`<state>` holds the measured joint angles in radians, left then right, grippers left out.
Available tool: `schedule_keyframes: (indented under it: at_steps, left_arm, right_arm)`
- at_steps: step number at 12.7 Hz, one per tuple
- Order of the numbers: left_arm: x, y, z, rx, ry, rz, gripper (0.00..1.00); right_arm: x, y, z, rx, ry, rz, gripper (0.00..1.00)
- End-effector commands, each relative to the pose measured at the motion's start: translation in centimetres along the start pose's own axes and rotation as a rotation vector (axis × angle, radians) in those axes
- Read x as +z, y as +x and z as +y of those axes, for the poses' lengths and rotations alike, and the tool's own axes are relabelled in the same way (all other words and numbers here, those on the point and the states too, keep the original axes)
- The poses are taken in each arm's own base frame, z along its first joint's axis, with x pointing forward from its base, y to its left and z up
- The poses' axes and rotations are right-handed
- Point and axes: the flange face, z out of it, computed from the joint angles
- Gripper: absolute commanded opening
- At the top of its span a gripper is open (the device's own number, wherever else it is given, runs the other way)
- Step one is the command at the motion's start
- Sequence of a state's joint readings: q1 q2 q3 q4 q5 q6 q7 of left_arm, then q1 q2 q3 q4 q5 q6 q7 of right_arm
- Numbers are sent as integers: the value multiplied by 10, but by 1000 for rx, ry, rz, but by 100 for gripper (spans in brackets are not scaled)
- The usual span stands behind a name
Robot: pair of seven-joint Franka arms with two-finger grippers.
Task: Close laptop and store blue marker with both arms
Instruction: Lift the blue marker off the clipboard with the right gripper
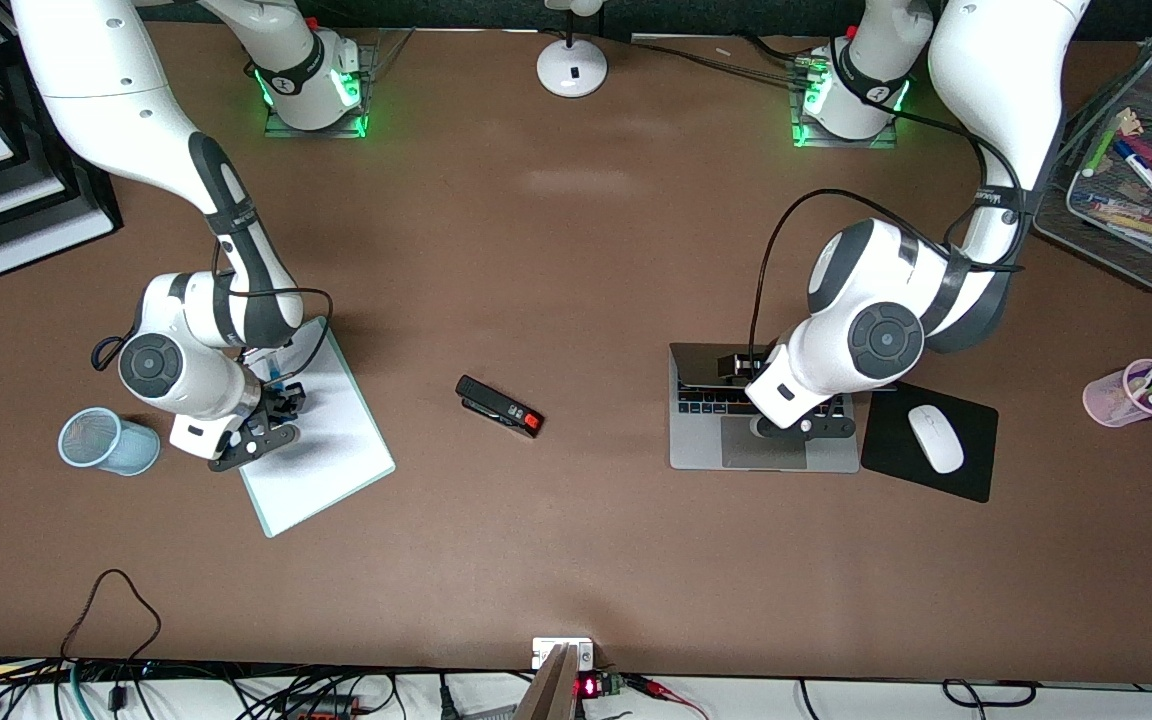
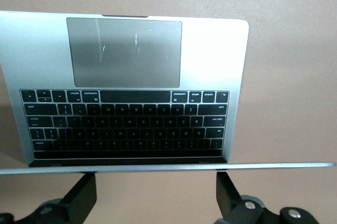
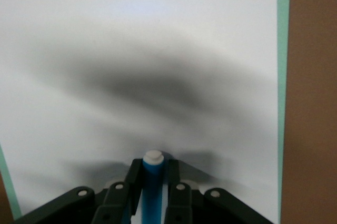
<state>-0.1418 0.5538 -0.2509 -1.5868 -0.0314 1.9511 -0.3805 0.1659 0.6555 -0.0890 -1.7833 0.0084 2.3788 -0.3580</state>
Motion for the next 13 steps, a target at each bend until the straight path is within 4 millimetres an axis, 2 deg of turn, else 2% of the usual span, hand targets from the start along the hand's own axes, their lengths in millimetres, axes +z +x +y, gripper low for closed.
schedule_keyframes:
  at_steps: [1,6,10,12,13]
  left_arm:
    - [-1,8,1,8,3,11,100]
    - [1,14,4,8,-16,48,100]
    - [7,16,6,9,-21,51,100]
    - [4,23,5,5,-28,67,100]
    - [6,23,5,5,-29,67,100]
  right_arm:
    - [-1,1,-6,-17,6,11,18]
    - [-12,4,-3,-13,0,30,12]
    - [-62,13,1,-19,-23,108,12]
    - [-101,19,3,-17,-39,169,12]
    - [-127,21,0,-22,-47,208,12]
